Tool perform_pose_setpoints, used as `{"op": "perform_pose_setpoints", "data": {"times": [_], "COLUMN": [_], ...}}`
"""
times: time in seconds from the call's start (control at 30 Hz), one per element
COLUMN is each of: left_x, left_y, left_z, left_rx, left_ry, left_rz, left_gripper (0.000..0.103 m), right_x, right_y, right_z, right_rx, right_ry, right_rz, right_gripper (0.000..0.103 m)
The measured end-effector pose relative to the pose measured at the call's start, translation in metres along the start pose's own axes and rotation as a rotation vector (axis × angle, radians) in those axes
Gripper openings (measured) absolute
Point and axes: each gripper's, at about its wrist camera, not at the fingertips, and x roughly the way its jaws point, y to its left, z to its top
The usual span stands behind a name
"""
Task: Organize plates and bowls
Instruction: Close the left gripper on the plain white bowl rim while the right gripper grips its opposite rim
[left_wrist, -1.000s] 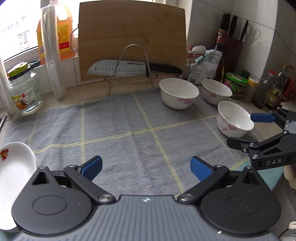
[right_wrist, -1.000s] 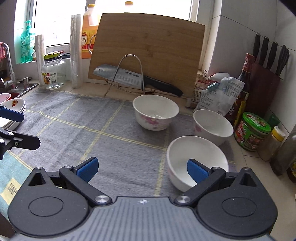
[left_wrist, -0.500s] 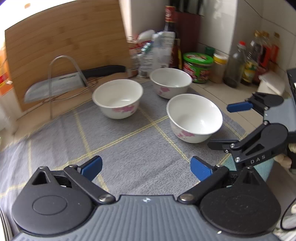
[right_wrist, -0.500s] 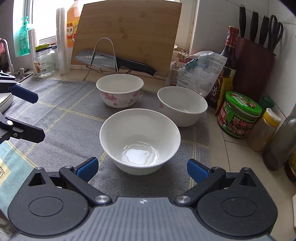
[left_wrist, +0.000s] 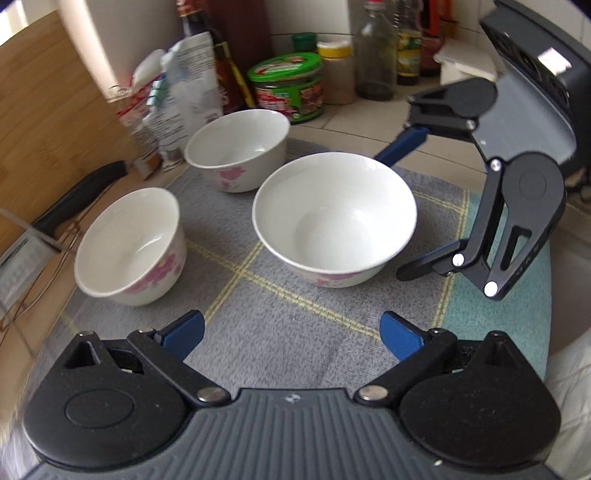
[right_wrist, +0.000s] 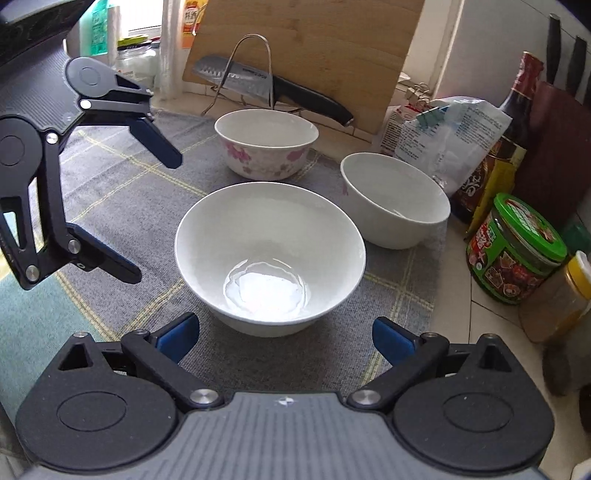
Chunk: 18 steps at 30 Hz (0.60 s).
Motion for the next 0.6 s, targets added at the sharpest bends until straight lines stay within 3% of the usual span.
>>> {"op": "perform_pose_setpoints", "data": {"times": [0.27,0.37,0.6], "left_x": [0.024,0.029,0.032], "left_y": [0.007,0.008,0.002], "left_z": [0.014,0.017,0.022], "left_rx": [0.111,0.165,0.272], "left_ry": [-0.012,-0.024,-0.042], "left_rz": [-0.077,-0.107,-0.147], "left_gripper": [0.097,0.094,0.087], "right_x": [0.006,0.01,0.013], "right_y": [-0.009,-0.012,-0.012], "right_z": [0.008,0.011,0.013], "right_rx": [-0.158,-0.19,-0.235], "right_ry": [0.027,0.04,0.052], "right_rz": [0.07,0.101,0.136], "right_gripper": [0.095,0.089,0.084]}}
